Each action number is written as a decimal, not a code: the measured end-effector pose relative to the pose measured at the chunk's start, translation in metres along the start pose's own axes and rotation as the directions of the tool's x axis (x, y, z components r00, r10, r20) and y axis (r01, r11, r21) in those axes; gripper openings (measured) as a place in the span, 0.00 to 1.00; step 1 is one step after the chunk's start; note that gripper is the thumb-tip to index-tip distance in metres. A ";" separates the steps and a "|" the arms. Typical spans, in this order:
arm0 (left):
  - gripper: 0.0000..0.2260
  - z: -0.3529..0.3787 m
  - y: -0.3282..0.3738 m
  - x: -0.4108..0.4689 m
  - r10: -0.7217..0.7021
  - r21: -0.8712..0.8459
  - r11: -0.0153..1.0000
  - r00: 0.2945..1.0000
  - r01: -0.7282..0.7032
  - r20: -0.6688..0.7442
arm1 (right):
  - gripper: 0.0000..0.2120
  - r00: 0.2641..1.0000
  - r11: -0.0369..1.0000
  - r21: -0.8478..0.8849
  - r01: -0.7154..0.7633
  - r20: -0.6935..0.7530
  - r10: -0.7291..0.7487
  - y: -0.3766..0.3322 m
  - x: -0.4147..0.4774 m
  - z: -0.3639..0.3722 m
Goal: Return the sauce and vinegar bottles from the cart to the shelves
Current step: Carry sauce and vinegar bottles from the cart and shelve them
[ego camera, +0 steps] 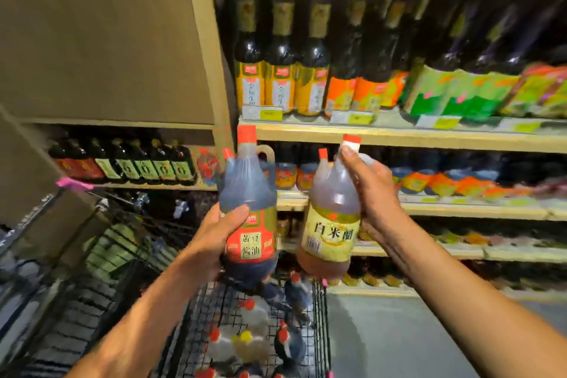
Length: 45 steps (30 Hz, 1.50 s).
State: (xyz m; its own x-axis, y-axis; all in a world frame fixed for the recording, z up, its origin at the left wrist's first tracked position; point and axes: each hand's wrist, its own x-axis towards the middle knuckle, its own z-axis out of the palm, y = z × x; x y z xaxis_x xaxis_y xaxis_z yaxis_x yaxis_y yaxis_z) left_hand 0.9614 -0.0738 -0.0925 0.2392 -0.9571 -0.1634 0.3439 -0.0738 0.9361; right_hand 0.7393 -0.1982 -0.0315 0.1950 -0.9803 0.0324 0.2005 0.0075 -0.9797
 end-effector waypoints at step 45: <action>0.29 0.539 -0.231 -0.125 -0.537 0.495 0.844 0.357 0.208 0.765 | 0.14 0.238 0.994 -0.090 0.060 -0.966 -0.101 -0.087 -0.399 -0.516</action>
State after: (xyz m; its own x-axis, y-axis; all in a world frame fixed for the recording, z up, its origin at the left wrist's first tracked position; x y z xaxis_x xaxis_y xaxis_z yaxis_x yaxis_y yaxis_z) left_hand 0.3625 -0.0880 -0.1207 -0.7935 -0.5160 -0.3226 -0.1098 -0.4000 0.9099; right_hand 0.1488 0.0906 -0.0612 -0.9015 -0.4245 -0.0842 0.1248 -0.0687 -0.9898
